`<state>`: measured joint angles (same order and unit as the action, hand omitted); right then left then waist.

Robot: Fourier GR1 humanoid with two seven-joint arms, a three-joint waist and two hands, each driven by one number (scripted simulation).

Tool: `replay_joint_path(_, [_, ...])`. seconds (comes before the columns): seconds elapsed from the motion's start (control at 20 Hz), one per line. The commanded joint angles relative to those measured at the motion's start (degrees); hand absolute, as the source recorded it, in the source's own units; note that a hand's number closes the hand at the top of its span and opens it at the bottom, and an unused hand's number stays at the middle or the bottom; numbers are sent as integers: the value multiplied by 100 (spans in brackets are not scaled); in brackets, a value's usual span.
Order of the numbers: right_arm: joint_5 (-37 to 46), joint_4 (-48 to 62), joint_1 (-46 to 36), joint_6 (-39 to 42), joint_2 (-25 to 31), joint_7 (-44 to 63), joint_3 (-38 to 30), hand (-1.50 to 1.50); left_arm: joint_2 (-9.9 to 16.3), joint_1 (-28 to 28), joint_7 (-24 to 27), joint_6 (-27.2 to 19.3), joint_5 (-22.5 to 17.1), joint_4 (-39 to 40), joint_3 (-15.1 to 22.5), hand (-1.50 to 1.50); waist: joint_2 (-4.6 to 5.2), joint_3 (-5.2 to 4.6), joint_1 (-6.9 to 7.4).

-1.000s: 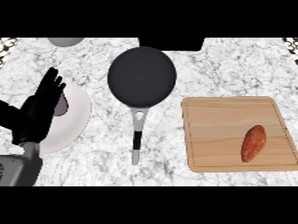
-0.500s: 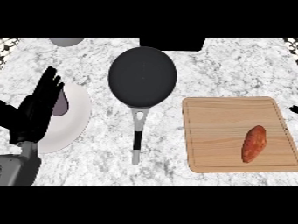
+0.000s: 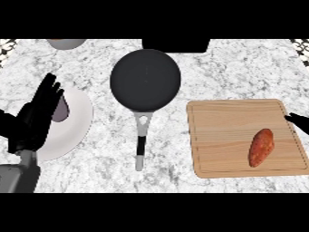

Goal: Pick the sweet potato from the cutting board and place it in the pan

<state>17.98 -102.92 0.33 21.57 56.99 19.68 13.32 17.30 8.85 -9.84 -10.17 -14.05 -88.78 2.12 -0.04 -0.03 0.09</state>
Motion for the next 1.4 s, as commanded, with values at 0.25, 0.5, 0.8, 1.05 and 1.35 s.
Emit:
replay_joint_path(0.25, [801, -111, -629, 484, -1092, 659, 130, -150, -331, -251, 45, 48, 287, -216, 67, 0, 4, 2, 22])
replay_joint_path(0.5, [1087, 133, -896, 1012, -1487, 937, 144, -150, -11, 243, -439, 381, -55, -148, -497, 0, 8, 2, 22])
replay_joint_path(0.8, [1703, 749, -923, 986, -1901, 765, -20, -150, -362, -73, -310, 124, 492, -447, -201, 0, 6, 3, 19])
replay_joint_path(1.05, [2041, 933, -880, 1012, -2301, 533, -144, -150, -453, -274, -283, 299, 516, -524, -285, 0, 2, 3, 11])
replay_joint_path(1.35, [2633, 1993, -929, 612, -2295, -455, -208, -150, -433, -273, -741, 193, 633, -970, -361, 0, 1, 5, 21])
